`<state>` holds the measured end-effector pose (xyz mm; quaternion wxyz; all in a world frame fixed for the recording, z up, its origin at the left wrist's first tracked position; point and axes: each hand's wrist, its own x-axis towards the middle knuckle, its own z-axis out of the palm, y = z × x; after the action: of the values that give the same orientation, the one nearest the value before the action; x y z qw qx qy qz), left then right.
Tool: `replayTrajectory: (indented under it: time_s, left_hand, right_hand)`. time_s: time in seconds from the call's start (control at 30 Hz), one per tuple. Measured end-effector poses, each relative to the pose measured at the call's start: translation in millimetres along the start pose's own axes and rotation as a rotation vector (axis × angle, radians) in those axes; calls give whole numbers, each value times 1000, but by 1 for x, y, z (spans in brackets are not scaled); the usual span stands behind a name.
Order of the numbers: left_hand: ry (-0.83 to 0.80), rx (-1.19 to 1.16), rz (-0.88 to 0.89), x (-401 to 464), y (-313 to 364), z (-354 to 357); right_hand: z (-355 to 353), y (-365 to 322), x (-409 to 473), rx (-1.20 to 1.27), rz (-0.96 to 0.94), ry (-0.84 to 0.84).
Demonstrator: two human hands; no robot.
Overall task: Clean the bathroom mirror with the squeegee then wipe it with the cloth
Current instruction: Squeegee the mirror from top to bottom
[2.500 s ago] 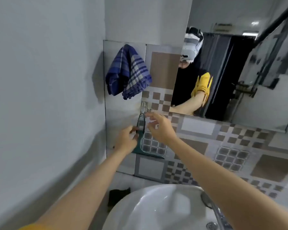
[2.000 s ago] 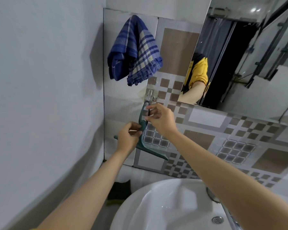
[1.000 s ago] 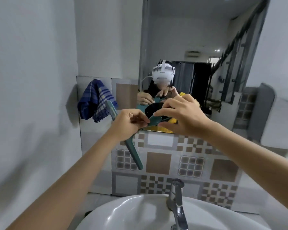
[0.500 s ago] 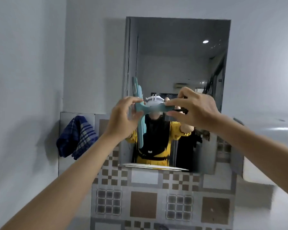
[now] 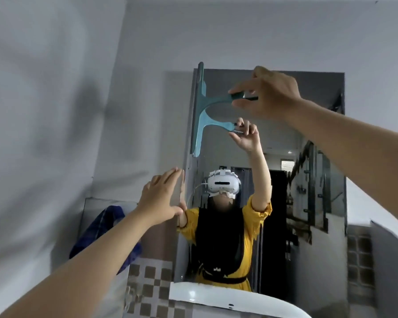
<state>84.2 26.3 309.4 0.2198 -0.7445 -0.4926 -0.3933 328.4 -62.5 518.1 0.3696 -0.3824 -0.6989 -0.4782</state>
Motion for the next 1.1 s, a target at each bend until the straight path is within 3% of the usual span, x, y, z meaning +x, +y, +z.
replayTrajectory:
  time_s: [0.2,0.6,1.1]
  left_hand:
    - [-13,90,38,4,-15,20]
    - [34,52,5,2,-27,32]
    - [35,47,-64,1,-20,36]
  right_hand:
    - [24,-1,30,-32,-21,-19]
    - [21,17,35,-63,-103,-117]
    - [-19,120,-31,-40,95,-104]
